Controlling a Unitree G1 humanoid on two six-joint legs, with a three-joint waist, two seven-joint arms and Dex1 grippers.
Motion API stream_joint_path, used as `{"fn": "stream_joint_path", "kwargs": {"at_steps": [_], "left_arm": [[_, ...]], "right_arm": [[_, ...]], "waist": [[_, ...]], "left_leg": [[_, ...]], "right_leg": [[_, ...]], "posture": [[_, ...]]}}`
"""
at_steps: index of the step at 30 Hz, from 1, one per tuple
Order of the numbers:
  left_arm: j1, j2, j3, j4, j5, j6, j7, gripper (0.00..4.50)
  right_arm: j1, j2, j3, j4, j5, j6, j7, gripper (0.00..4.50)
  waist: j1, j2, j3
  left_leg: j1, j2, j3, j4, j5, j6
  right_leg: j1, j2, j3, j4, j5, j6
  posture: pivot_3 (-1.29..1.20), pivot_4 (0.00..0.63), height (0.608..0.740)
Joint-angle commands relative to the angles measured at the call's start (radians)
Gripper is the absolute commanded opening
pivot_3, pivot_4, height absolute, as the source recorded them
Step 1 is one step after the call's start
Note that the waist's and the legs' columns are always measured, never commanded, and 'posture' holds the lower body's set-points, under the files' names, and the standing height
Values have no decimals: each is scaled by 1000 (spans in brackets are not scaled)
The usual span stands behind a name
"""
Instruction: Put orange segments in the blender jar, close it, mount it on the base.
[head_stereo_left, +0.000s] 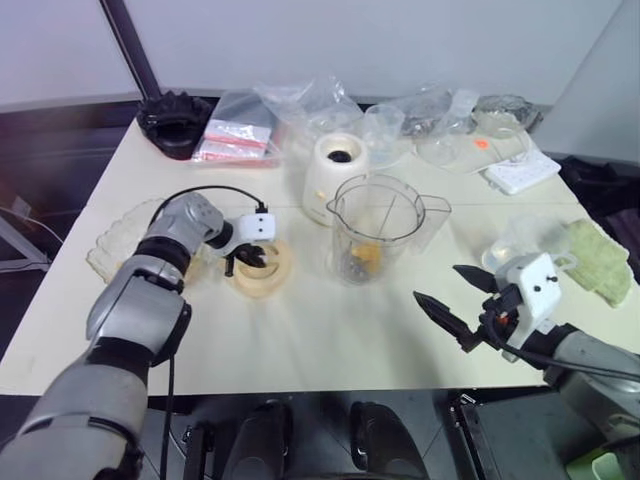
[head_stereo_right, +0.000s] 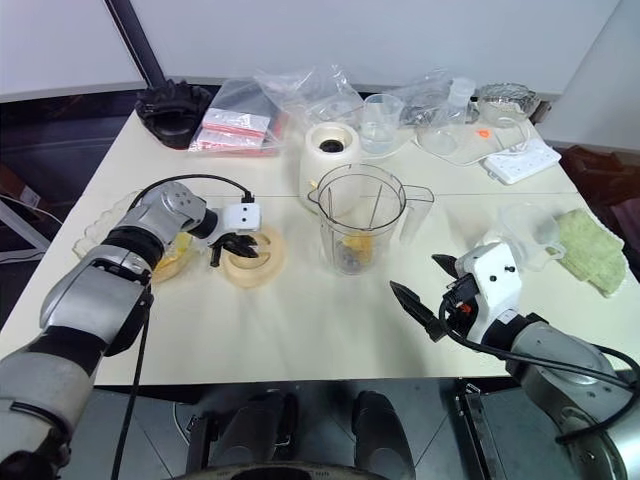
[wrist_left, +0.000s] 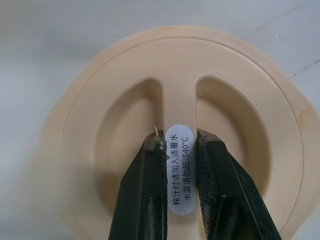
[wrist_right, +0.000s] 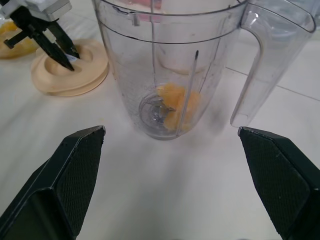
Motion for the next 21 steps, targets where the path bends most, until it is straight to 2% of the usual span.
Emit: {"fn": "stream_joint_path", "kwargs": {"at_steps": [1, 5, 8, 11, 13, 17, 21], "left_arm": [[-93, 37, 49, -20, -19, -11, -8, 234], [-199, 67, 89, -38, -50, -38, -85, 234], [-333, 87, 134, -47, -89, -46, -184, 234], [-444, 83, 168, -34, -109, 22, -210, 234], [-541, 64, 173, -15, -100, 122, -193, 234], [-702, -9, 255, -1, -176, 255, -222, 234], [-754, -95, 283, 0, -211, 347, -302, 234]], "right_arm": [[-25, -30, -28, -33, 25, 5, 14, 4500], [-56, -60, -64, -41, 79, 25, 20, 4500], [-95, -84, -105, -47, 138, 40, 10, 4500], [-108, -108, -123, -54, 156, 56, -3, 4500], [-112, -102, -139, -50, 165, 48, -19, 4500], [-92, -76, -167, -1, 138, 12, -24, 4500], [-83, -61, -138, 32, 89, -21, -23, 4500]], "waist": [[0, -1, 1], [1, -4, 2], [2, -4, 2], [2, -4, 2], [2, -4, 3], [2, -5, 3], [0, -4, 2]], "left_leg": [[-1, 0, 0, 0, 0, 0], [-12, 0, -1, 1, 0, 0], [-16, -1, -1, 1, -1, 2], [-18, -2, -1, 2, -2, 5], [-18, -2, -1, 2, -3, 6], [-19, -3, -1, 2, -3, 6], [-18, -3, 0, 3, -3, 6]], "right_leg": [[-2, 0, 0, 0, 0, 0], [-11, 1, -1, 0, 3, 5], [-12, 0, -1, -3, 4, 8], [-12, 0, -1, -6, 5, 9], [-12, -1, -1, -6, 5, 9], [-12, 0, -1, -6, 4, 11], [-12, -1, 0, -6, 3, 12]], "posture": [[0, 150, 740], [0, 150, 740], [0, 150, 740], [0, 150, 740], [0, 150, 740], [0, 150, 740], [0, 150, 740]]}}
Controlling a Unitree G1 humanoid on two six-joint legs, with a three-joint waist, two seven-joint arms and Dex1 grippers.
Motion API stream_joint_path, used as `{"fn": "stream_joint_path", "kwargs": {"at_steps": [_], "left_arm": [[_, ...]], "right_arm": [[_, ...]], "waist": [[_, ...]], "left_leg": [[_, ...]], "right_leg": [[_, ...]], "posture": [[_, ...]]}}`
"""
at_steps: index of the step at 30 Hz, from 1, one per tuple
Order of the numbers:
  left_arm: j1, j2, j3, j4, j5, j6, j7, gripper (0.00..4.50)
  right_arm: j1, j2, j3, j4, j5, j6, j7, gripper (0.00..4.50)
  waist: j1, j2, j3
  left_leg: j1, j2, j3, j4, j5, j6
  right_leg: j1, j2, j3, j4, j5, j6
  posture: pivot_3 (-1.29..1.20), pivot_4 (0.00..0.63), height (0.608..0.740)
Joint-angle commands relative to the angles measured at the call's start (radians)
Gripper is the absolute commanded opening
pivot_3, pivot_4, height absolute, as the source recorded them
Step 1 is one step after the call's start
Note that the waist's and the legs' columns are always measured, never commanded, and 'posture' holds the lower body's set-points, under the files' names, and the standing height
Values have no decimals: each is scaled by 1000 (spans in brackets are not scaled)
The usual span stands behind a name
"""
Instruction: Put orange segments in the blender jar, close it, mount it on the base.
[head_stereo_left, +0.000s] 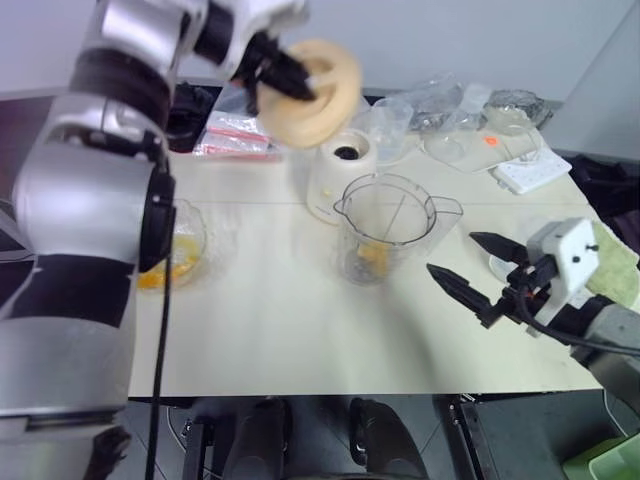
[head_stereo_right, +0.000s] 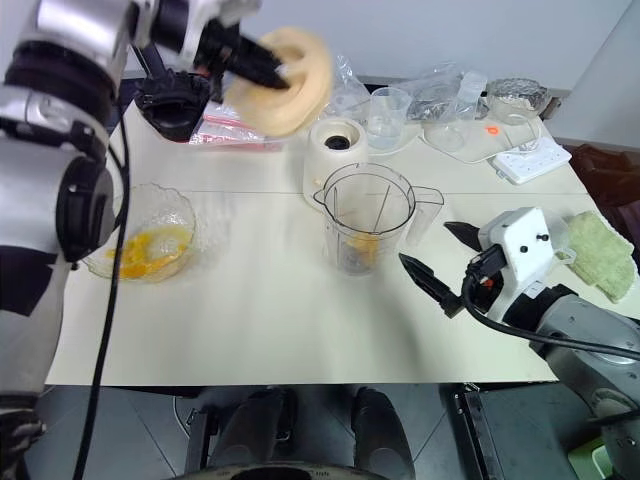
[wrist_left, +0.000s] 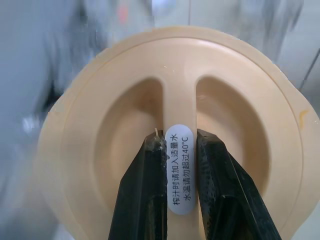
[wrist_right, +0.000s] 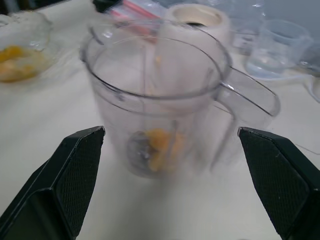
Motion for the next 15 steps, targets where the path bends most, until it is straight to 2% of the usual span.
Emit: {"fn": "stream_joint_path", "kwargs": {"at_steps": [1, 7, 12, 15], "left_arm": [[-27, -54, 18, -13, -31, 52, -59, 234], [-30, -172, -10, -15, -45, 34, -136, 234], [0, -233, -29, 2, -33, -13, -138, 234], [16, -262, -63, 17, 22, -33, -98, 234]], "right_arm": [[-2, 17, 11, 5, -39, -44, -2, 4500], [16, 72, 64, 1, -106, -78, -29, 4500], [34, 103, 95, -3, -203, -111, -68, 4500], [34, 133, 91, -5, -242, -130, -101, 4500]], "waist": [[-2, 1, -1], [-3, 1, 0], [-1, 1, 0], [0, 1, 0]], "left_leg": [[1, 0, 0, 0, 0, 0], [1, 2, 0, 4, 0, 0], [-1, 2, 0, 10, -1, 1], [-1, 1, 1, 12, -1, 2]], "right_leg": [[0, 0, 0, 0, 0, 0], [-1, 4, 1, 4, -2, -4], [0, 1, 2, 4, -2, -4], [1, 0, 2, 4, -1, -5]], "posture": [[0, 150, 740], [0, 150, 740], [0, 150, 740], [0, 150, 740]]}}
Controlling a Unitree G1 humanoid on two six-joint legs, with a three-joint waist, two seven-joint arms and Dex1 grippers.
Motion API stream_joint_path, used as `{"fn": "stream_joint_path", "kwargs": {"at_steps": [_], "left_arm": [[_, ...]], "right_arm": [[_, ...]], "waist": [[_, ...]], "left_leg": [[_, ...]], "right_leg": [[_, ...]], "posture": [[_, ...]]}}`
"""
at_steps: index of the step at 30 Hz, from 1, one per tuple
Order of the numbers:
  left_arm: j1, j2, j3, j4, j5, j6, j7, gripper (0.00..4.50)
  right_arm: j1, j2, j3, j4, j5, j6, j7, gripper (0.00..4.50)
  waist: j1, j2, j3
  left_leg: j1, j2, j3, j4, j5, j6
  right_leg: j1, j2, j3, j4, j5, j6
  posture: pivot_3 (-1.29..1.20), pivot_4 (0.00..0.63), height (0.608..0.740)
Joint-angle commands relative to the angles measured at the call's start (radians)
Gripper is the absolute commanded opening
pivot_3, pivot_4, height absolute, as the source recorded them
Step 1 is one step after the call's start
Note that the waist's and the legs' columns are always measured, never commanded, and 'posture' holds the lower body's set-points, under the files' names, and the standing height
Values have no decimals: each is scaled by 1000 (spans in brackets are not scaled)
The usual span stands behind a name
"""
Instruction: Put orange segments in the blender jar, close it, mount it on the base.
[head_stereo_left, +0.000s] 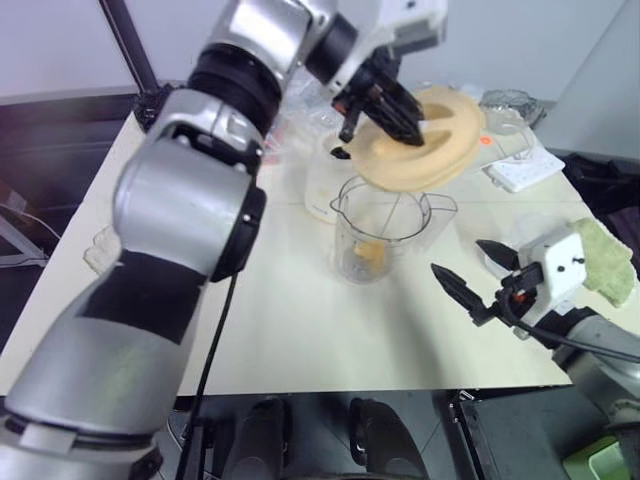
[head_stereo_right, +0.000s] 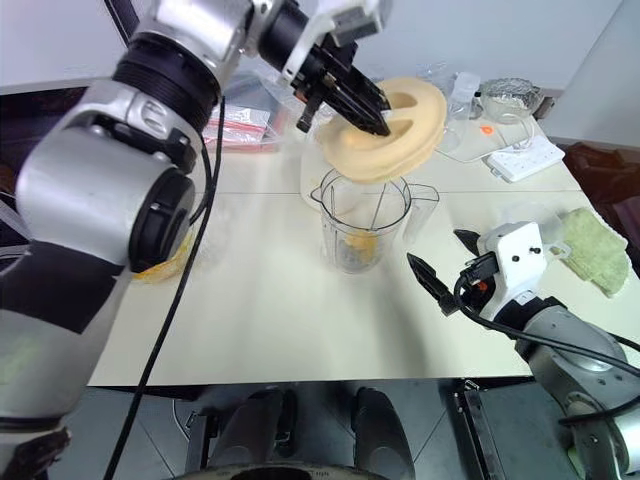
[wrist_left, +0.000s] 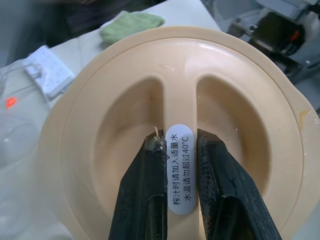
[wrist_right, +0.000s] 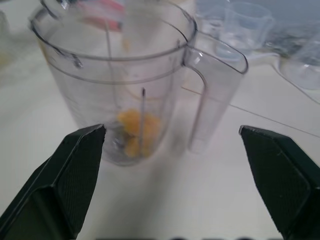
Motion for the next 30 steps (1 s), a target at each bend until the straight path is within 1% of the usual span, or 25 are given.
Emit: {"fn": "stream_joint_path", "kwargs": {"at_steps": [1, 7, 11, 15, 20, 26, 30], "left_arm": [[3, -23, -37, 8, 52, -40, 42, 234], [25, -51, -83, 27, 119, -86, 72, 234], [30, -75, -91, 38, 153, -99, 148, 234], [35, -88, -99, 46, 177, -103, 180, 234], [60, -101, -117, 50, 207, -127, 164, 234], [89, -121, -122, 59, 228, -102, 202, 234], [107, -125, -122, 62, 230, -100, 162, 234]], "right_arm": [[2, 31, -24, -28, -34, -37, -27, 4500], [33, 61, -35, -60, -34, -42, -30, 4500], [64, 99, -30, -85, -53, -56, -51, 4500], [89, 126, -31, -107, -65, -60, -61, 4500], [133, 158, -21, -144, -86, -69, -80, 4500], [174, 179, -39, -180, -95, -68, -94, 4500], [181, 190, -32, -174, -115, -76, -99, 4500]], "waist": [[1, 0, 0], [1, 0, 0], [2, 0, 0], [1, 0, 0], [1, 0, 0], [1, 0, 0], [1, 1, -1]], "left_leg": [[0, 0, 0, 0, 0, 0], [0, 0, -1, 0, 0, 1], [-1, 0, -1, 0, -1, 1], [-1, 0, -1, 0, -1, 1], [0, 0, -1, 0, -1, 1], [1, 0, -1, 0, -1, 1], [2, 0, -1, 1, -1, 1]], "right_leg": [[0, 0, 0, 0, 0, 0], [0, 1, 0, 0, 0, 0], [0, 0, 0, -1, 0, 1], [0, 0, 0, -1, 0, 1], [0, 1, 0, 0, 0, 0], [1, 0, 0, 0, 0, 0], [3, 0, 0, 0, 1, 0]], "posture": [[0, 150, 740], [0, 150, 740], [0, 150, 740], [0, 150, 740], [0, 150, 740], [0, 150, 740], [0, 150, 740]]}}
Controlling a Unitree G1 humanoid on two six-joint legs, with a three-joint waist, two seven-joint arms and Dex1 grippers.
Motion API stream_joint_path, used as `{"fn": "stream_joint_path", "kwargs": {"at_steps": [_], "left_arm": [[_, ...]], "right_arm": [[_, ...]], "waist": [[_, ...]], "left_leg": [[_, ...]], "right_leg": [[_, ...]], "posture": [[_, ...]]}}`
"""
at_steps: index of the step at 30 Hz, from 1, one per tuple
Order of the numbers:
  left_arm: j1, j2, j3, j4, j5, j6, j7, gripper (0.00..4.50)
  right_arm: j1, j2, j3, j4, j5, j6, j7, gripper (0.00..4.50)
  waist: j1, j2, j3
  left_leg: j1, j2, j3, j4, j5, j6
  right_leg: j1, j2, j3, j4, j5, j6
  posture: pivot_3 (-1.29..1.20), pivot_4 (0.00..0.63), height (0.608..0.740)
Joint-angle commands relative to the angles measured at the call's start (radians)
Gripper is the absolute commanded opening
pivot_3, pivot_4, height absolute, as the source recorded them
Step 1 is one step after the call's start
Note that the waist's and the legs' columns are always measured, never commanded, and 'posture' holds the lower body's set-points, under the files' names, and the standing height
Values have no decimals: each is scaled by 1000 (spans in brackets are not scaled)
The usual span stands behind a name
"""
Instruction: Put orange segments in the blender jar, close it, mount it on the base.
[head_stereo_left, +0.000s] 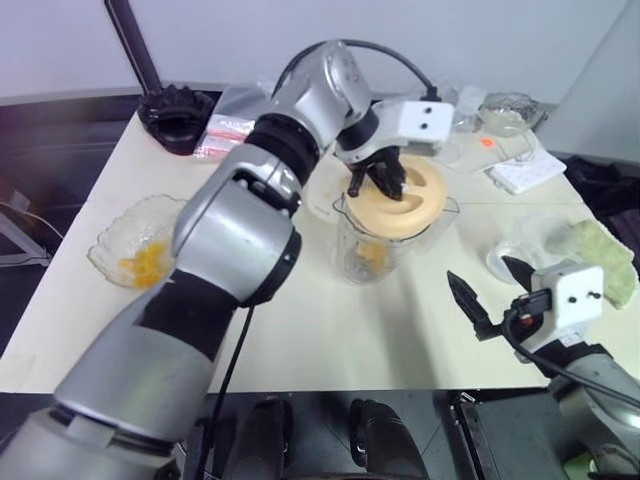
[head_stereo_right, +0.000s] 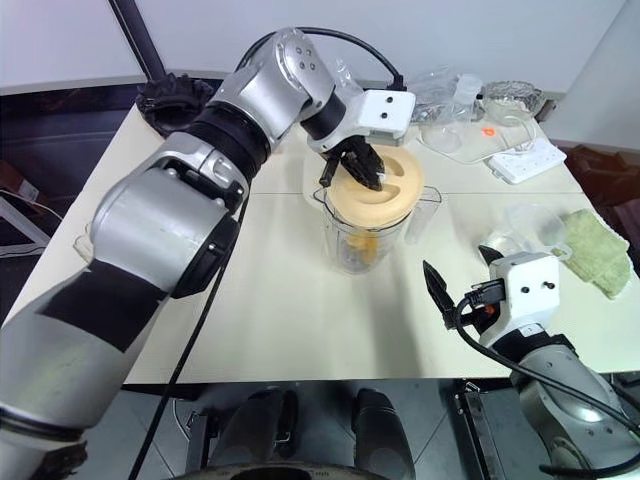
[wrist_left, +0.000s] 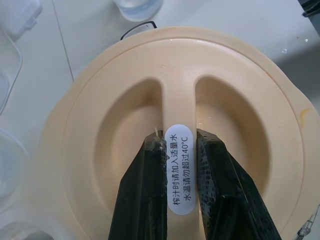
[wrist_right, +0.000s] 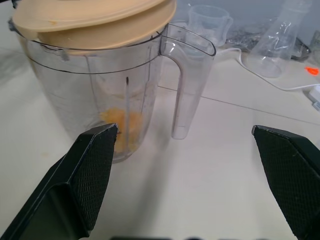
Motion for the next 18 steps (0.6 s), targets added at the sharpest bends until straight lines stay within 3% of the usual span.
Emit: {"fn": "stream_joint_path", "kwargs": {"at_steps": [1, 6, 12, 18], "left_arm": [[22, -11, -13, -3, 19, -4, -22, 234], [51, -18, -75, 5, 85, -12, 0, 234], [69, -44, -72, 11, 88, 52, 147, 234], [97, -49, -55, 12, 78, 52, 114, 234]], "right_arm": [[0, 10, -16, -22, -23, -31, -8, 4500], [-30, 36, 37, 13, -81, -55, -28, 4500], [-50, 77, 103, 35, -147, -73, -55, 4500], [-71, 120, 146, 82, -207, -100, -78, 4500]], "waist": [[0, 0, 0], [0, 0, -3], [1, 1, -17], [-4, 1, -17]], "left_leg": [[0, 0, 0, 0, 0, 0], [1, 0, 0, 0, 0, 0], [5, 0, -1, 0, 0, 0], [15, 1, -1, 0, -1, -1]], "right_leg": [[0, 0, 0, 0, 0, 0], [1, 0, 0, 0, 0, 0], [6, 0, 0, -1, 0, 0], [16, -1, -1, -4, -2, 2]], "posture": [[0, 150, 740], [0, 150, 740], [0, 150, 740], [0, 150, 740]]}}
